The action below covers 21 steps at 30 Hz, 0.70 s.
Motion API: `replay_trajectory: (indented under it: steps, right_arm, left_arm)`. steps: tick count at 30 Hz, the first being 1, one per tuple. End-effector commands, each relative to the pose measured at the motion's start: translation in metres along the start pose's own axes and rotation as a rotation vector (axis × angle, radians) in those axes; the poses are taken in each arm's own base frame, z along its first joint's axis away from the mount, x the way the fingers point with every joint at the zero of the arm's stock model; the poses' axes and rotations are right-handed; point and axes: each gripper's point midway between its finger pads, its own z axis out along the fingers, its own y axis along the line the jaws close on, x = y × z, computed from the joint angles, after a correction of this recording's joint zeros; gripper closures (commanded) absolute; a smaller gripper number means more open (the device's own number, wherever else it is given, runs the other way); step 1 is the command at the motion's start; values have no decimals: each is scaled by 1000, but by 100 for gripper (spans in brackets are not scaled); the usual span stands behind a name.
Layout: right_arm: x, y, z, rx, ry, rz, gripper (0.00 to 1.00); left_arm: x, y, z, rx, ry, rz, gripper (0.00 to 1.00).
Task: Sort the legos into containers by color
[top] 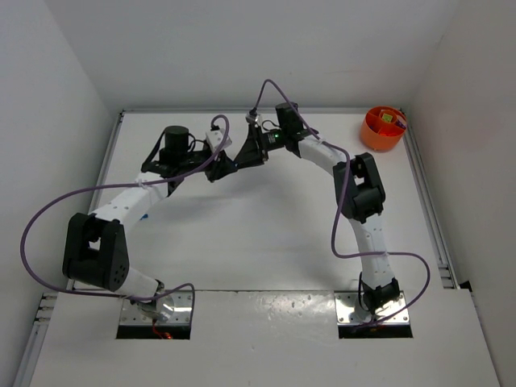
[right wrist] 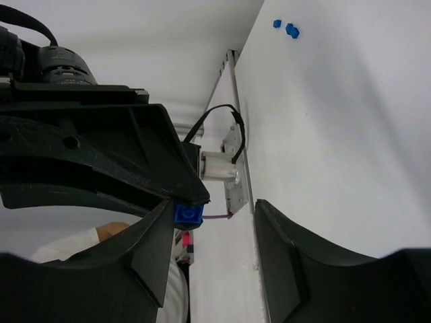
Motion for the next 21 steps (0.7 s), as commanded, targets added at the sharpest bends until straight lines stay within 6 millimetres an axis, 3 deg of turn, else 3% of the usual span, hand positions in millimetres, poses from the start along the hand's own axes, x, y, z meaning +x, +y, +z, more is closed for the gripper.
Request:
replay_trajectory:
  steps: [1, 5, 14, 16, 18, 19, 21]
  right_arm:
    - [-4, 19, 5, -43, 16, -64, 49]
    - [-2, 23, 10, -66, 37, -68, 58]
    - [0, 44, 16, -137, 104, -10, 60]
    - [5, 39, 16, -143, 122, 30, 64]
    - [11, 47, 12, -173, 165, 54, 69]
    - [19, 43, 10, -190, 203, 100, 80]
    - [22, 40, 10, -187, 206, 123, 82]
  left_arm:
    - [-25, 1, 3, -7, -72, 80, 85]
    - [-27, 11, 1, -69, -78, 78, 85]
    - [-44, 22, -6, -176, -194, 115, 85]
    - [-45, 22, -6, -179, -208, 115, 85]
    - [-47, 25, -4, -194, -226, 110, 85]
    - [-48, 25, -3, -208, -246, 106, 85]
    - [-42, 24, 0, -205, -240, 91, 85]
